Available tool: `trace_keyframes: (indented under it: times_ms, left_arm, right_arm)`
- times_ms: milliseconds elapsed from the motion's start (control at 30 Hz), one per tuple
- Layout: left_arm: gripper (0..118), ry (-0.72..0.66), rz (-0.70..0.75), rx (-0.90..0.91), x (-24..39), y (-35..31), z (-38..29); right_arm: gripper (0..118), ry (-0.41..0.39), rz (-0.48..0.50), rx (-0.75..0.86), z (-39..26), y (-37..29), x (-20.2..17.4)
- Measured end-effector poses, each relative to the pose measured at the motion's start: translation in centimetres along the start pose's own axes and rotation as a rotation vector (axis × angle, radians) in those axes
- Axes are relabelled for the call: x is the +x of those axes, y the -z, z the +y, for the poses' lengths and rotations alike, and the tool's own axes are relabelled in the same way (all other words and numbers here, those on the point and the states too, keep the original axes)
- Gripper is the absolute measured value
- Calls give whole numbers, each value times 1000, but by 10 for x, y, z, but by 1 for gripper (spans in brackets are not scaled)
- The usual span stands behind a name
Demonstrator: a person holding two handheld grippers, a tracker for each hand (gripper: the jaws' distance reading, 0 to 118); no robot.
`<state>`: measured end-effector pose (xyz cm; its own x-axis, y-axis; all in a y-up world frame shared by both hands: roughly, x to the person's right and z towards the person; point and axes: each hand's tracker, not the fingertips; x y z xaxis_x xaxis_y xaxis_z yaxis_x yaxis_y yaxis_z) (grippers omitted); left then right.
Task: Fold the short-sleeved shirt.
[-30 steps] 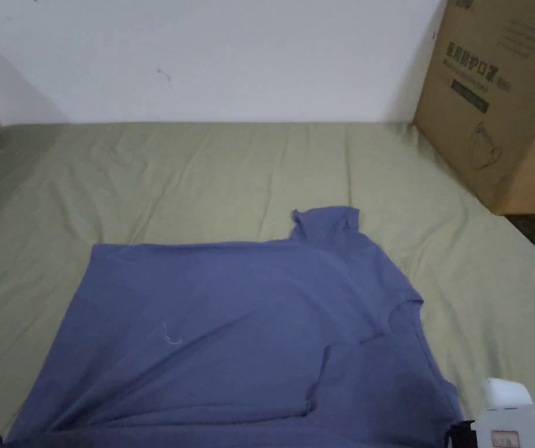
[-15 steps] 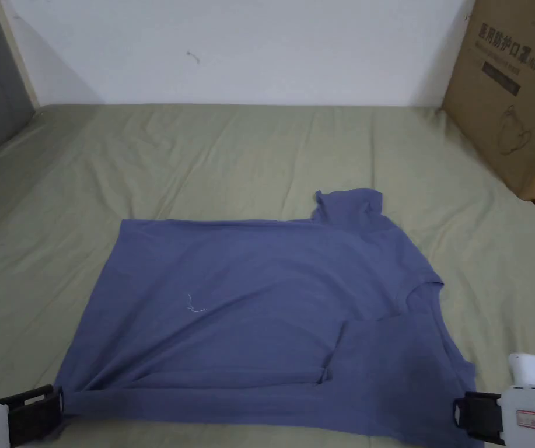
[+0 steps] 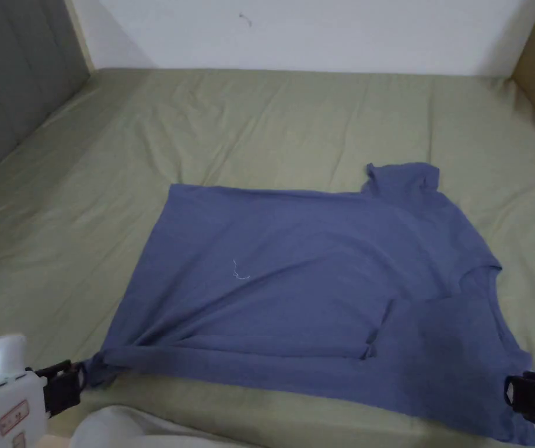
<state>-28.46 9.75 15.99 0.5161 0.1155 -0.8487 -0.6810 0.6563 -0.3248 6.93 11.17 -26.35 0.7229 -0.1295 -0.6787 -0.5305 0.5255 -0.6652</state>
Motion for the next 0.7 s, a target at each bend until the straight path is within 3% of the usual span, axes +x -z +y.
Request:
trace_keyframes:
  times_ms: [33, 200, 233, 267, 300, 333, 433, 600, 633, 700]
  left_arm:
    - [102, 3, 7, -33, 0, 9, 3]
    - [99, -5, -10, -108, -9, 54, 14]
    - [89, -9, -19, -114, -10, 60, 16]
    - [65, -15, -27, -110, -11, 64, 15]
    - [26, -19, -41, -121, -11, 69, 15]
    - [5, -17, -79, -135, -10, 76, 14]
    - [3, 55, -33, -147, -4, 72, 12]
    - [3, 28, -56, -126, -8, 56, 19]
    - [3, 37, -55, -124, -7, 53, 20]
    - [3, 51, -52, -119, -5, 50, 20]
  right_arm:
    - [0, -1, 0, -6, 2, 2, 3]
    - [0, -15, -1, -33, -1, 8, 2]
    - [0, -14, 0, -38, -2, 8, 1]
    - [0, -12, 1, -42, -4, 9, 1]
    - [0, -12, 2, -47, -3, 9, 4]
    - [0, -12, 0, -52, -4, 10, 5]
    - [0, -2, -8, -62, -6, 10, 10]
    - [0, 14, 1, -40, -4, 2, 20]
    - [6, 11, 1, -43, -2, 3, 21]
    - [46, 4, -14, -52, 1, 7, 23]
